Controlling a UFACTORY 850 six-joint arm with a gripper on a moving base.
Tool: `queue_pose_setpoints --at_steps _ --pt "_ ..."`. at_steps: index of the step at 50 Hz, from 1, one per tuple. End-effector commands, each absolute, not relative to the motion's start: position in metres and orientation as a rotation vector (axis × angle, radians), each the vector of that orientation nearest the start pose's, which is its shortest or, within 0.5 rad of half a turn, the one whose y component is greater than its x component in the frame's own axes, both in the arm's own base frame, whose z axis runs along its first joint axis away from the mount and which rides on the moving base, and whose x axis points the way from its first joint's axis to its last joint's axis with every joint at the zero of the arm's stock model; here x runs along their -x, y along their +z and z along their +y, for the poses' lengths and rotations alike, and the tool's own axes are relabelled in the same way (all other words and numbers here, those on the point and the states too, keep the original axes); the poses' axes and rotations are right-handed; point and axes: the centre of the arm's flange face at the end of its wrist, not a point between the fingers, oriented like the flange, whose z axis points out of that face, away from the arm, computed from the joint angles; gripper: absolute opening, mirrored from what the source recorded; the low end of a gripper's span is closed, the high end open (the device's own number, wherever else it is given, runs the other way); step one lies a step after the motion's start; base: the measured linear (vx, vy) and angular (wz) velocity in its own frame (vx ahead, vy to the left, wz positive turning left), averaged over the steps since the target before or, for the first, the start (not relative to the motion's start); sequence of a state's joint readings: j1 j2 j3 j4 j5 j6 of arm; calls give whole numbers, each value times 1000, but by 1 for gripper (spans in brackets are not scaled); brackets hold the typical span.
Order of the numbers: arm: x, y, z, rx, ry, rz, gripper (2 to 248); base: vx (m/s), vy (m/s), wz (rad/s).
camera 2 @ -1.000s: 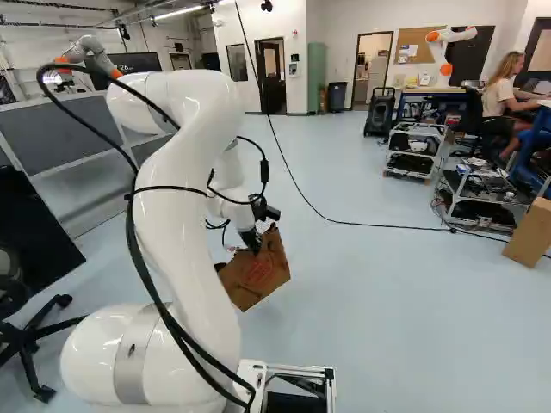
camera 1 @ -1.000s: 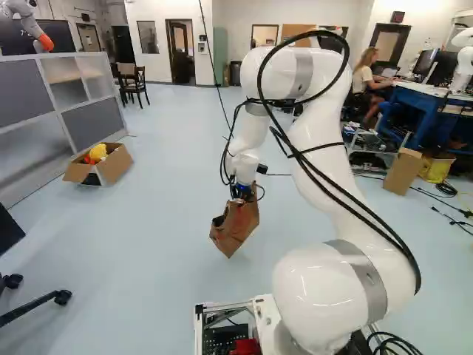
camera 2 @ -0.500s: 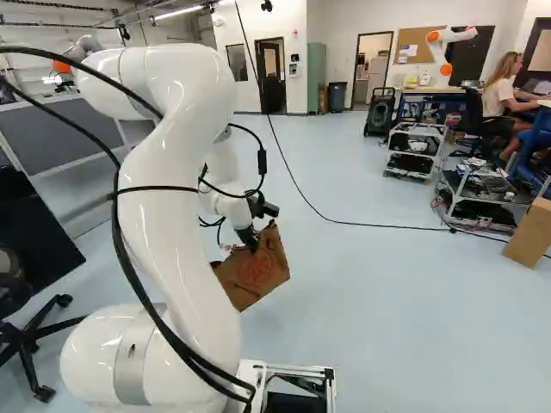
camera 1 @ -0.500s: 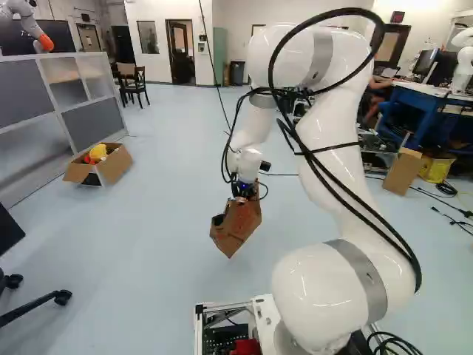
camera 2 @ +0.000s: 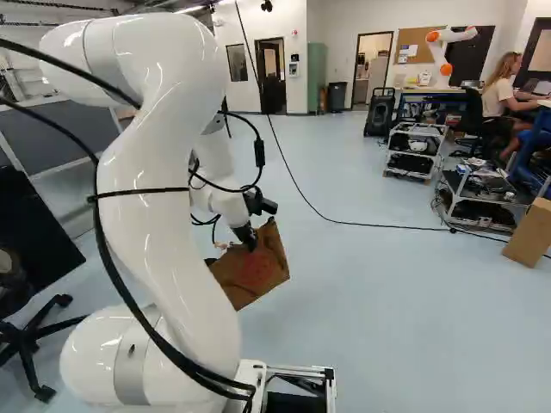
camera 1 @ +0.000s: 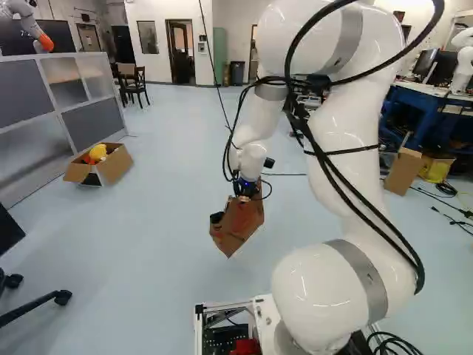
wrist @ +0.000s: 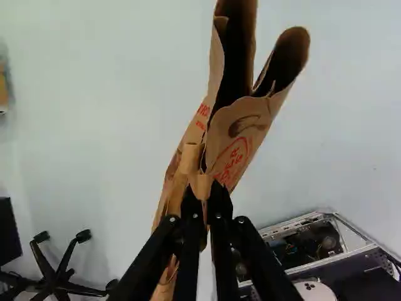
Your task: Pick up the grocery bag from the ground
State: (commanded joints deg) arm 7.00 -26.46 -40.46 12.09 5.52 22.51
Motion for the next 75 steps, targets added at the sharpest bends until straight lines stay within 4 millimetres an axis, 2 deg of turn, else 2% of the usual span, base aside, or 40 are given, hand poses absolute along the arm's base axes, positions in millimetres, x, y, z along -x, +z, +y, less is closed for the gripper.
queue_pose_setpoints --at_steps 64,75 --pt "-366 334 48 2832 -672 680 21 0 0 0" --pt "-366 334 48 2831 -680 676 21 0 0 0"
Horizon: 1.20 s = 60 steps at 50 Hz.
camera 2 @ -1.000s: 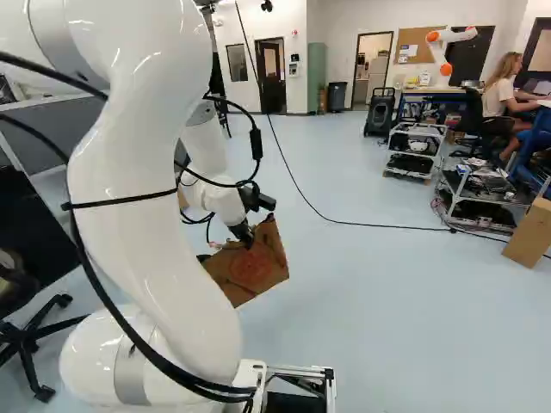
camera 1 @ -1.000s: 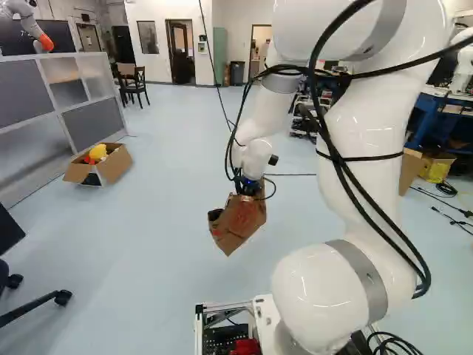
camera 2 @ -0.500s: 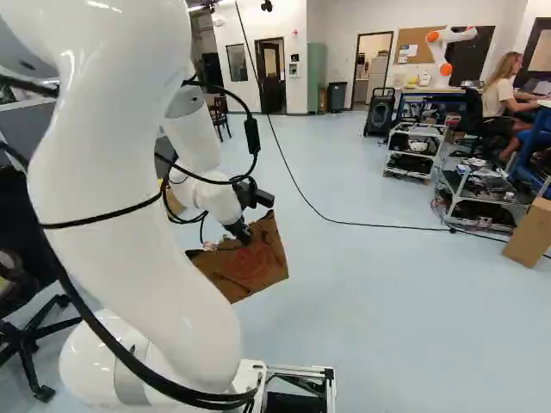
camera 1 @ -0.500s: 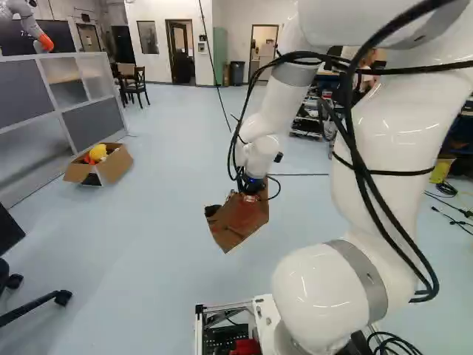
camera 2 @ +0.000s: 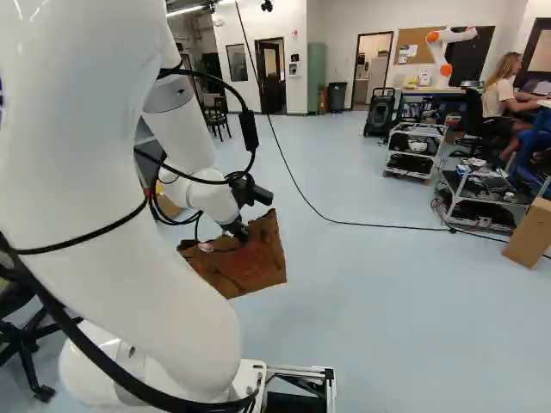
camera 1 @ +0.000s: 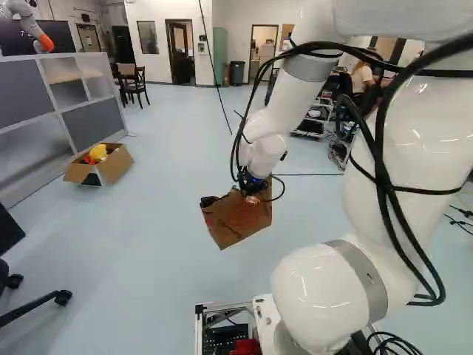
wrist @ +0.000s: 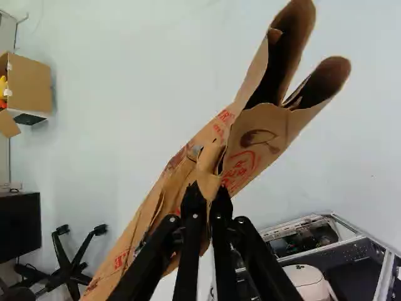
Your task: Pick up the grocery bag from the ground
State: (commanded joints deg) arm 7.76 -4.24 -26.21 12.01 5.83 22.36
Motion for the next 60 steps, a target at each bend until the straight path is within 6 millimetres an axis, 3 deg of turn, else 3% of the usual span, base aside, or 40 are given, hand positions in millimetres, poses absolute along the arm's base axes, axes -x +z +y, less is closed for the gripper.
queue_pose_setpoints --at_steps 30,60 --pt "-358 338 40 2820 -807 602 21 0 0 0" --pt "-337 347 25 2781 -1085 439 21 0 0 0"
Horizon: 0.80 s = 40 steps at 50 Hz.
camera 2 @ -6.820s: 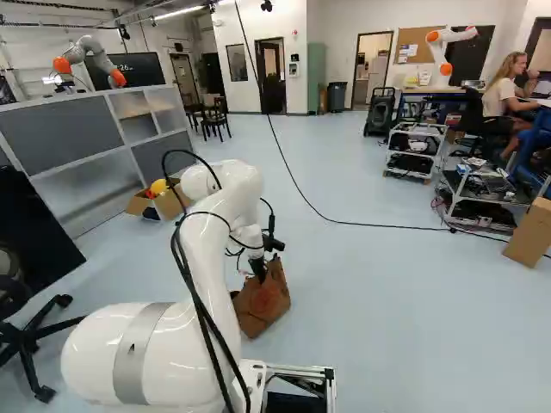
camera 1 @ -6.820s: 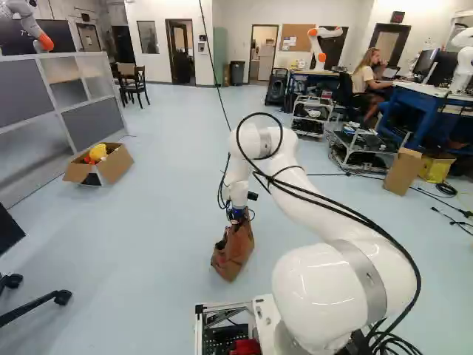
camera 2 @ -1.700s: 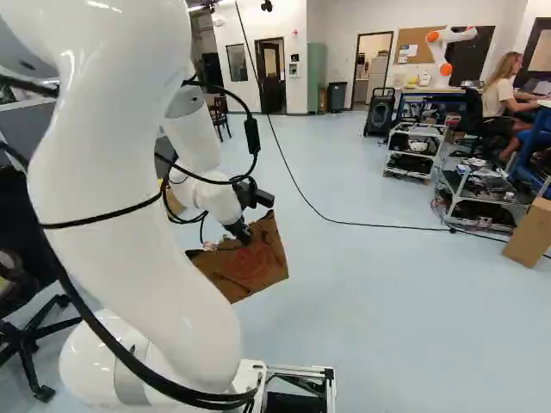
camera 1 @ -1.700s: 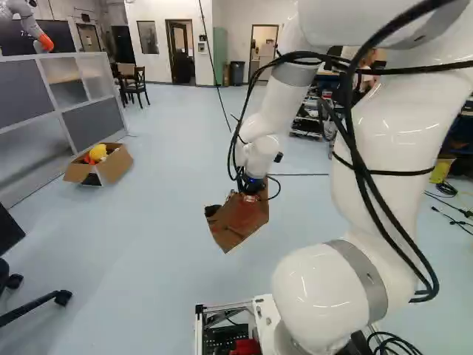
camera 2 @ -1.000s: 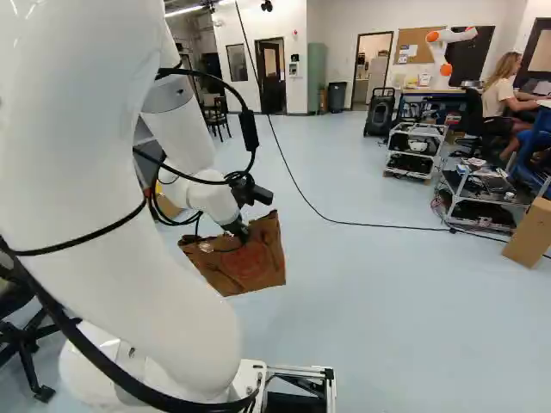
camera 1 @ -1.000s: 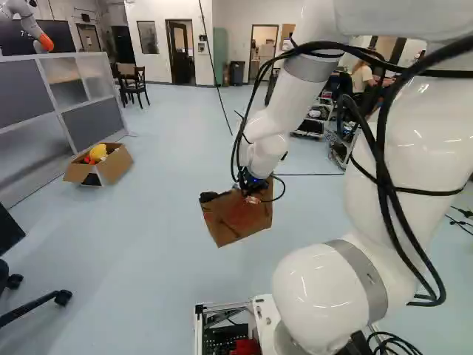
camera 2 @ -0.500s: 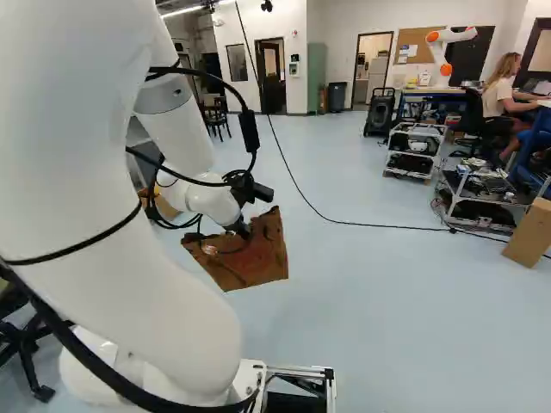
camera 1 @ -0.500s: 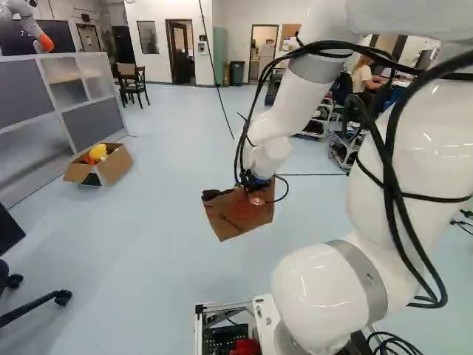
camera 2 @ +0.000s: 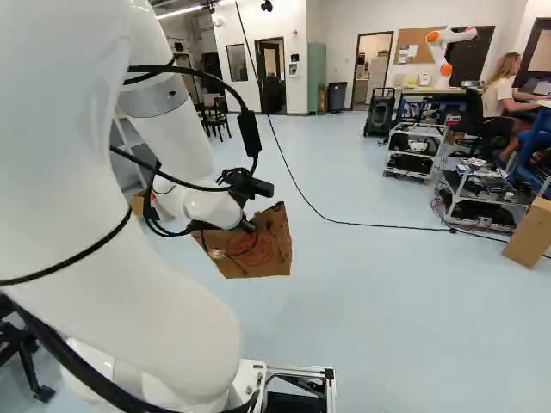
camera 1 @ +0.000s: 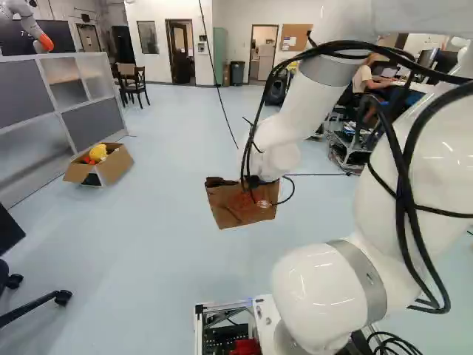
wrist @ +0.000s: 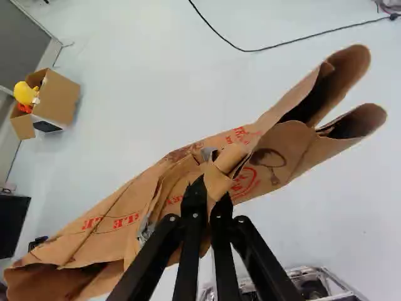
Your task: Pick up the grocery bag from the ground
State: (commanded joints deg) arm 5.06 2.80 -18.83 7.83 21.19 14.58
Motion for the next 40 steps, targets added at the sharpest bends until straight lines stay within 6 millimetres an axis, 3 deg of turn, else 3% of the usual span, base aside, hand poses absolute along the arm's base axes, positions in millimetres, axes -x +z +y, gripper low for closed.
queue_pose_setpoints --at_steps 40 --pt "-296 360 7 2657 -1565 153 21 0 0 0"
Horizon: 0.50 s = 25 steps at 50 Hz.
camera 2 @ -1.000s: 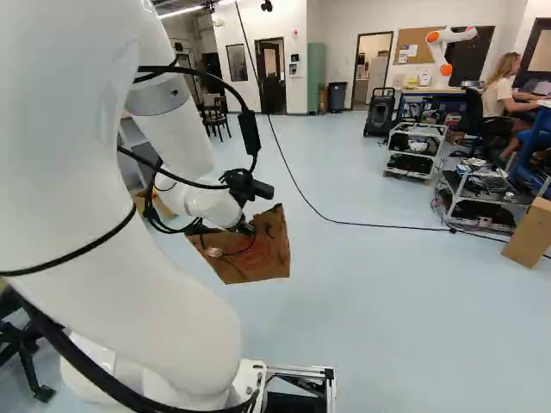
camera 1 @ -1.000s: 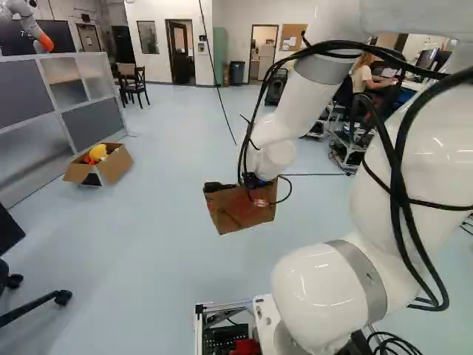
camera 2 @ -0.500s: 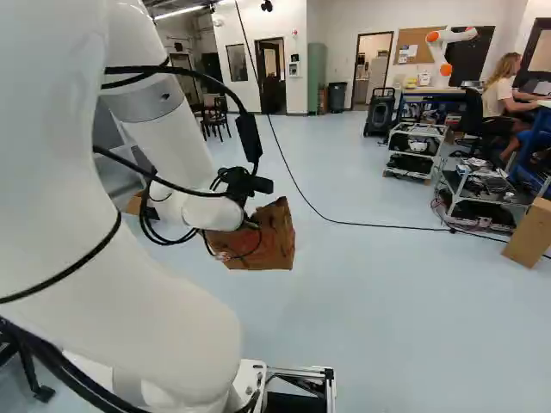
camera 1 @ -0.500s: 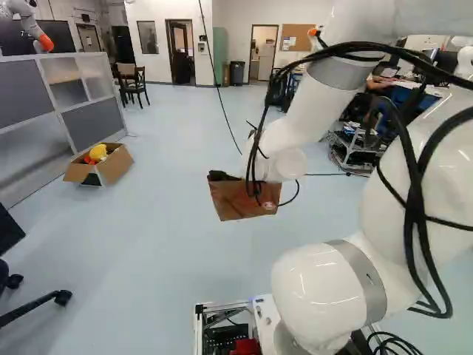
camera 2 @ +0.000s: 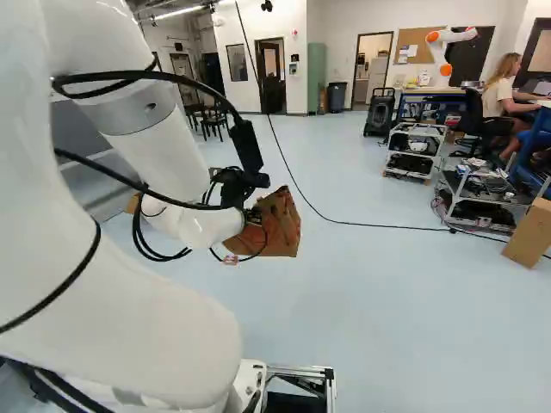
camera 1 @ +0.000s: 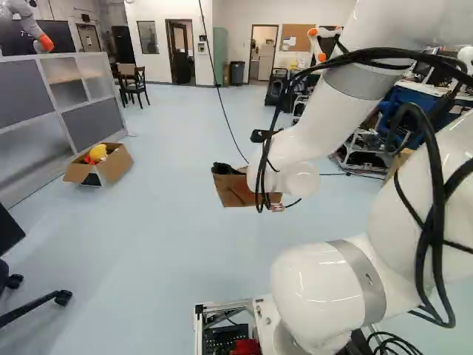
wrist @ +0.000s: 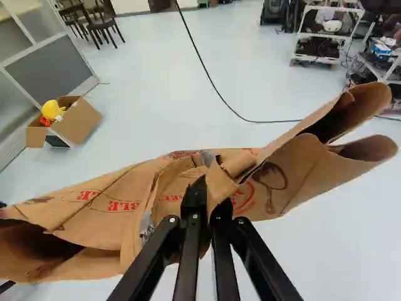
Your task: Pick up the grocery bag from the ground
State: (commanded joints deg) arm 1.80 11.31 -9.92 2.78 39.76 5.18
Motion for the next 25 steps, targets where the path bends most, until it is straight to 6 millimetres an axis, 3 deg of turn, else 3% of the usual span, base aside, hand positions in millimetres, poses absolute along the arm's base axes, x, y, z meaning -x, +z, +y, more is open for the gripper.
queue_pose_setpoints --at_steps 25 --pt "-278 364 2 2591 -1745 46 21 0 0 0"
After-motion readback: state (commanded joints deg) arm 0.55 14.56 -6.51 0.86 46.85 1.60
